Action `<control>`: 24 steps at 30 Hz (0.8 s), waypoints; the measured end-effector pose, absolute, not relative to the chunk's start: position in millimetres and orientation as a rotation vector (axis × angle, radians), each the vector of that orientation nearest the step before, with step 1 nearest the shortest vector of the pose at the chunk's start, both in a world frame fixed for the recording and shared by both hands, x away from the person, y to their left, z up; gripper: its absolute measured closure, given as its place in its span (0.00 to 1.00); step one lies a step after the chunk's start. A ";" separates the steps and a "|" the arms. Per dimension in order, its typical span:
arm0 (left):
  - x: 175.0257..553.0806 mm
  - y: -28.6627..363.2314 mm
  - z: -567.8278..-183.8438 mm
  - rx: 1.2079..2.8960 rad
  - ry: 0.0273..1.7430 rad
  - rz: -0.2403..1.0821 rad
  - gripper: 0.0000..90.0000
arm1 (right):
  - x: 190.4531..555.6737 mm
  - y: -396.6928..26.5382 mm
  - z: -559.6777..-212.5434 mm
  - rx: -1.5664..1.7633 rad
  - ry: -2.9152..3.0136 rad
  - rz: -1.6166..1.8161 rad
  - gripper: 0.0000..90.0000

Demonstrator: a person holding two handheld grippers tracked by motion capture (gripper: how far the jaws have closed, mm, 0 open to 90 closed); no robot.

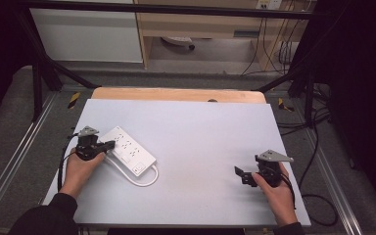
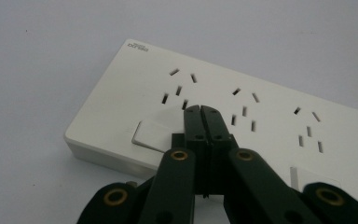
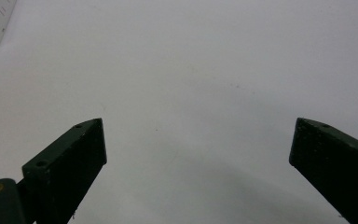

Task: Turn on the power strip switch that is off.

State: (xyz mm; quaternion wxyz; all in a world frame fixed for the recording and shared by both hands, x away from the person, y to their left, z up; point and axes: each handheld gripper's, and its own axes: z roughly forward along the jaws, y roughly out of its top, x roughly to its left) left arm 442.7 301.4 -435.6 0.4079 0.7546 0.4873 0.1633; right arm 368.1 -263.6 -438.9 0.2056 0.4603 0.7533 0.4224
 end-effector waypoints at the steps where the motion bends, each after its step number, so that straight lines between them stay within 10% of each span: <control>1: 442.4 300.1 -434.9 1.909 1.230 0.420 1.00 | 368.1 -263.7 -438.8 1.283 2.099 1.178 0.05; 24: 445.1 302.1 -422.4 1.831 1.201 0.466 0.94 | 367.8 -265.2 -438.2 1.293 2.090 1.184 0.05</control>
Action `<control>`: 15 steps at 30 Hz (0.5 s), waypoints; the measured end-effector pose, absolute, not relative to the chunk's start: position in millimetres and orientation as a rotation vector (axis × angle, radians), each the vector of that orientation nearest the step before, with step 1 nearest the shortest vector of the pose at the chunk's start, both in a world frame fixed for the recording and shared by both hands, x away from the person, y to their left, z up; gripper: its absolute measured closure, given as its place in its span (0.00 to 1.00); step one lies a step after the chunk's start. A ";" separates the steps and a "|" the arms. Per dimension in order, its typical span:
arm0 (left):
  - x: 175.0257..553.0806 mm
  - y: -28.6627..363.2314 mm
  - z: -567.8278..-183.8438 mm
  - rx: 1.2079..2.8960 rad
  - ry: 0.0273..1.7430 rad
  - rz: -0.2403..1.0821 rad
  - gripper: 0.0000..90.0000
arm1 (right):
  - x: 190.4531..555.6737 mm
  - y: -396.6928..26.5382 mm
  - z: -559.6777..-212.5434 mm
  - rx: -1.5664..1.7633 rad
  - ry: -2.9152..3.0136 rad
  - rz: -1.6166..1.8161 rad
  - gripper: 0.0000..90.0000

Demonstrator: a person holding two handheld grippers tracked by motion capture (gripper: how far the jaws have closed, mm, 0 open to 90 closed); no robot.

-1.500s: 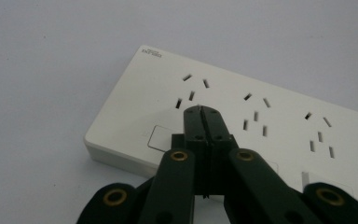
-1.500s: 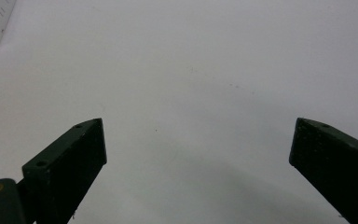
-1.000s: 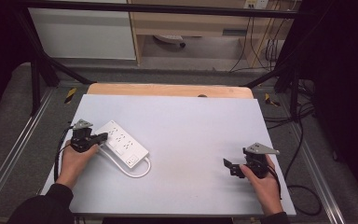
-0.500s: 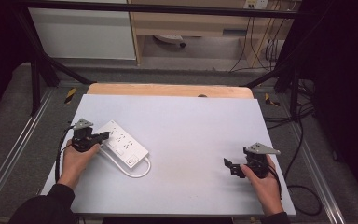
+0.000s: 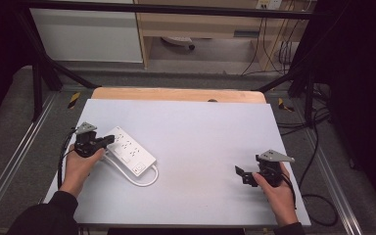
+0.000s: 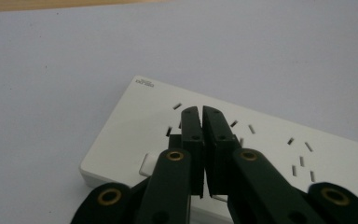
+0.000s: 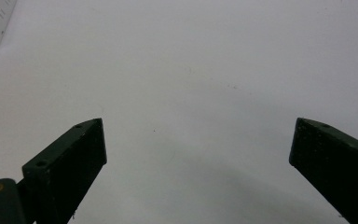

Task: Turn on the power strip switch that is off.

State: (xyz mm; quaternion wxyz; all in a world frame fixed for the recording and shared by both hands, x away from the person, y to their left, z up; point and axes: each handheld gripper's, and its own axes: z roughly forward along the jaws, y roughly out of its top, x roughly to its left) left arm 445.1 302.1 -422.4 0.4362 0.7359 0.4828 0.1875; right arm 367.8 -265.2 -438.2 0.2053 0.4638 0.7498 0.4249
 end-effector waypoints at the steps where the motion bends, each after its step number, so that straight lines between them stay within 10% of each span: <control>1: 445.2 302.4 -422.3 1.828 1.203 0.468 0.94 | 367.8 -265.2 -438.2 1.293 2.090 1.184 0.05; 15: 446.4 299.4 -420.7 1.797 1.208 0.474 0.75 | 367.9 -265.2 -438.5 1.294 2.091 1.182 0.05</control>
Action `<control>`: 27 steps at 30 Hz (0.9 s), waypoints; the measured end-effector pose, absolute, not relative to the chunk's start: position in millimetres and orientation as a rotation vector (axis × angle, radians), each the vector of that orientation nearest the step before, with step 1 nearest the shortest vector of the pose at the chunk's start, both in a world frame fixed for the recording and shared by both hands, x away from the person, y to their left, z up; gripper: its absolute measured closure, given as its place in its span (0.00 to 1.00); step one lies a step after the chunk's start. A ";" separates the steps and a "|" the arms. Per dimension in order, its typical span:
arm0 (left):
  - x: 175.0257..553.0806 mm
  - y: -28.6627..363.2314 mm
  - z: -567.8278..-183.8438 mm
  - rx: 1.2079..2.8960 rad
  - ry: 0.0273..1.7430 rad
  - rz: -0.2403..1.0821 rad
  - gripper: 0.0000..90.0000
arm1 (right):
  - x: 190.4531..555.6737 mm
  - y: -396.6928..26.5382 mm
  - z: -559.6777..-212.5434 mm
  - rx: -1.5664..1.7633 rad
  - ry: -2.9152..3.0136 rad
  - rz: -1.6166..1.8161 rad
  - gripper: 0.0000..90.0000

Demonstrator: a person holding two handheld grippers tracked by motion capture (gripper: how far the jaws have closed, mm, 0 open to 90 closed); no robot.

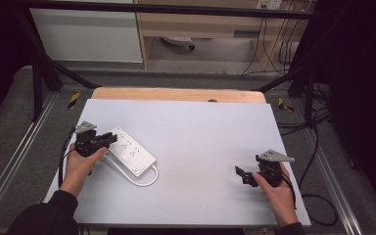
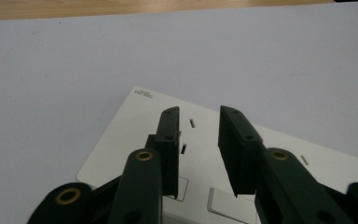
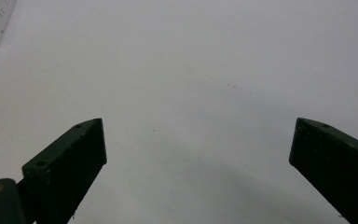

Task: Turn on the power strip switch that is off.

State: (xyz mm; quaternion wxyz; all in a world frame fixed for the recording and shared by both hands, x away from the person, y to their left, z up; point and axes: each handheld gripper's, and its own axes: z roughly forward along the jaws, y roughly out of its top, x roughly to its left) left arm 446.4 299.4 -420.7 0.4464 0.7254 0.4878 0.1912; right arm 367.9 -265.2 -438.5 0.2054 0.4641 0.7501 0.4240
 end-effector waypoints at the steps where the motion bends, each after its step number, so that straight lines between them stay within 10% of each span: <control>1: 446.4 299.3 -420.8 1.797 1.210 0.476 0.73 | 367.9 -265.2 -438.5 1.294 2.091 1.182 0.05; 27: 448.0 294.3 -417.4 1.771 1.237 0.454 0.27 | 368.4 -265.0 -439.0 1.291 2.096 1.181 0.05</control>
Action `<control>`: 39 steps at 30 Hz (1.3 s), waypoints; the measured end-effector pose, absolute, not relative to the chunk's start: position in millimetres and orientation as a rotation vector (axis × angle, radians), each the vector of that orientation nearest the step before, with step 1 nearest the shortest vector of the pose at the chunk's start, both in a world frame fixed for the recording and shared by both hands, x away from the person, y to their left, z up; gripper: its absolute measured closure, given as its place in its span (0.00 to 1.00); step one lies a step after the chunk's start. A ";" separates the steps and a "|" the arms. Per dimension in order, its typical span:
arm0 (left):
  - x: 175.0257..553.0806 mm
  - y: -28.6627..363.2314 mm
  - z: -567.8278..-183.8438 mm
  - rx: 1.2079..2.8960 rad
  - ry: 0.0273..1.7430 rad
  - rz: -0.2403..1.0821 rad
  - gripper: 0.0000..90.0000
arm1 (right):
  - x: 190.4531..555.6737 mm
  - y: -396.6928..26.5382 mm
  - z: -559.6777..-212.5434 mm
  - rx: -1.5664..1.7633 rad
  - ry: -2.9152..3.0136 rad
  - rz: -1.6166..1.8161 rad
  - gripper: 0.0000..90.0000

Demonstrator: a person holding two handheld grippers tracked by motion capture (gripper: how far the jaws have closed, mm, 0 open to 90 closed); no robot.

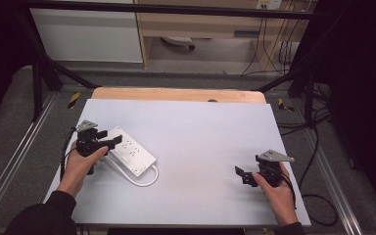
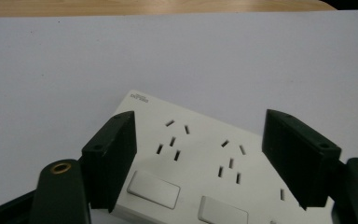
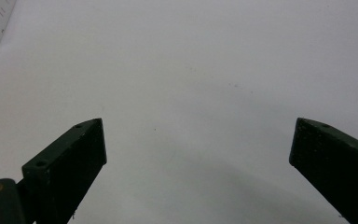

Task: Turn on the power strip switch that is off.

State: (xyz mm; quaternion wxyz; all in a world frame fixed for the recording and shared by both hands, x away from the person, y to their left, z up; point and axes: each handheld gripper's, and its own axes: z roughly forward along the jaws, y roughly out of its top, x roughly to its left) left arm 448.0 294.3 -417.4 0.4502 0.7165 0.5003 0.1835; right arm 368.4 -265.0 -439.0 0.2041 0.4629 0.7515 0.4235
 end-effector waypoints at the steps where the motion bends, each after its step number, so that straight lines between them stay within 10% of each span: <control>1: 448.0 293.9 -417.2 1.770 1.238 0.450 0.25 | 368.3 -264.9 -439.0 1.294 2.095 1.183 0.05; 39: 432.9 288.9 -388.4 1.655 1.193 0.465 0.12 | 368.0 -265.0 -438.3 1.295 2.093 1.190 0.04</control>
